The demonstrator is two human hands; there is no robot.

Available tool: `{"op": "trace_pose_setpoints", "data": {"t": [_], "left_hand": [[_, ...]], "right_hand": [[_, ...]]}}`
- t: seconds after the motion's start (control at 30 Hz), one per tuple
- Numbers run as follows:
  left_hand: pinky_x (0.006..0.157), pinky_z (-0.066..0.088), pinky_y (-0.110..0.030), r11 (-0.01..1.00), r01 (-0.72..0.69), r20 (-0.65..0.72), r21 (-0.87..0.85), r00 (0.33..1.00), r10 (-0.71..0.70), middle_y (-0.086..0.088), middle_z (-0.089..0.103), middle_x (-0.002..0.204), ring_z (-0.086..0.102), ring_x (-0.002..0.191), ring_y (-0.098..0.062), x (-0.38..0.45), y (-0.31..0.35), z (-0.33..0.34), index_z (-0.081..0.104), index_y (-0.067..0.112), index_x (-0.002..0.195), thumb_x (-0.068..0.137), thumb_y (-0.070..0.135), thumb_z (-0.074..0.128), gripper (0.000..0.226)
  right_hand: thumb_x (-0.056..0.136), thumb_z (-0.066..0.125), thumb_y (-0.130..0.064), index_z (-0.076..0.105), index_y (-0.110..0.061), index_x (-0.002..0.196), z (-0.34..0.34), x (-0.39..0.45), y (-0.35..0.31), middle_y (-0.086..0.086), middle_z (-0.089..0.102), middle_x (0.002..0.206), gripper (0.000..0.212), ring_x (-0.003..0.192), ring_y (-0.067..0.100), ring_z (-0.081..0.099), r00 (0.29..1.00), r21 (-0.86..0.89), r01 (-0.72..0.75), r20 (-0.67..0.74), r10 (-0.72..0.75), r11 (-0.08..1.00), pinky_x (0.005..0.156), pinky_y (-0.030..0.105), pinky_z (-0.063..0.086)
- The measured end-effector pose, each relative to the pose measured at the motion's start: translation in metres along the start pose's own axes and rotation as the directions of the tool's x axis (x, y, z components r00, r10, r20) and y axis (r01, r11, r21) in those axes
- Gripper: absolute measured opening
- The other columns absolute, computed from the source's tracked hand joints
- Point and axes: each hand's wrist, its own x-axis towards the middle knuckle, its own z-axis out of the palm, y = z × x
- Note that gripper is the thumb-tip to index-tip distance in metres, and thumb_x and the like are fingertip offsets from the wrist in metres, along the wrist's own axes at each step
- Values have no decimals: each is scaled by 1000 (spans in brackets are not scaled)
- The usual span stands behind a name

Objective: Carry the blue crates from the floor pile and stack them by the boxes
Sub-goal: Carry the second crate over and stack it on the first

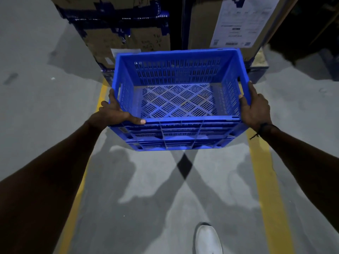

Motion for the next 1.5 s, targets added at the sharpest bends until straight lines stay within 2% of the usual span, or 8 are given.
{"op": "trace_pose_setpoints", "data": {"t": [0.23, 0.47, 0.63, 0.83, 1.0, 1.23, 1.4, 1.5], "left_hand": [[117, 32, -57, 1000, 2, -27, -22, 1000, -2, -14, 8, 165, 20, 150, -42, 3, -7, 7, -23, 39, 155, 9, 81, 86, 187], [120, 26, -59, 1000, 0, 8, -16, 1000, 0, -13, 2, 166, 14, 152, -42, 8, -2, 3, -26, 41, 154, 5, 81, 85, 189], [119, 28, -58, 999, 16, -2, -36, 1000, -16, -13, 5, 166, 17, 151, -42, 5, -3, 5, -25, 40, 154, 3, 80, 85, 191], [121, 24, -59, 998, 31, 47, -46, 998, -29, -8, -5, 167, 10, 153, -41, 8, -2, 1, -27, 41, 153, 13, 74, 92, 186], [121, 19, -63, 993, 87, 110, -76, 991, -78, -5, -18, 167, -3, 155, -40, 8, 4, -2, -32, 42, 151, 6, 70, 94, 194], [117, 22, -61, 996, 74, 35, -56, 997, -72, -13, 9, 158, 11, 148, -46, 4, 6, 0, -30, 42, 151, 6, 73, 89, 190], [116, 24, -56, 998, 18, -29, -66, 999, -20, -20, 21, 148, 21, 142, -46, 4, 8, -1, -27, 36, 154, 21, 64, 98, 184], [114, 28, -55, 997, 16, -31, -75, 999, -18, -18, 26, 142, 28, 138, -44, -1, 11, -4, -24, 34, 156, 15, 66, 97, 188]], "right_hand": [[103, 37, -49, 23, -28, 159, 2, 6, -1, 26, 60, 119, 62, 105, 46, 58, 999, 46, -31, -20, 32, 998, 88, 52, 49], [104, 35, -51, 19, -28, 160, 3, -2, 2, 25, 59, 118, 63, 105, 44, 57, 999, 31, -31, -16, 31, 999, 85, 45, 47], [103, 34, -53, 18, -29, 160, 3, 1, 1, 25, 60, 119, 64, 106, 45, 58, 999, 42, -40, -9, 40, 998, 88, 50, 49], [100, 33, -61, 15, -31, 159, 2, 0, -1, 22, 59, 123, 69, 109, 43, 58, 999, 50, -29, 24, 28, 998, 89, 50, 50], [87, 40, -82, 4, -26, 160, -9, -5, -7, 21, 54, 118, 99, 101, 41, 56, 992, -53, 63, 116, -57, 997, 80, 48, 53], [56, 49, -101, -6, -20, 160, -33, -5, -24, 20, 46, 131, 142, 105, 43, 58, 966, -123, 62, 256, -28, 990, 70, 47, 55], [43, 72, -92, -30, -40, 151, -52, 10, -34, 12, 31, 154, 157, 129, 43, 49, 854, -44, -109, 507, 117, 993, 95, 54, 51], [34, 88, -77, -38, -44, 145, -55, 22, -31, 14, 28, 157, 172, 137, 43, 42, 799, -23, -155, 586, 139, 988, 104, 58, 46]]}}
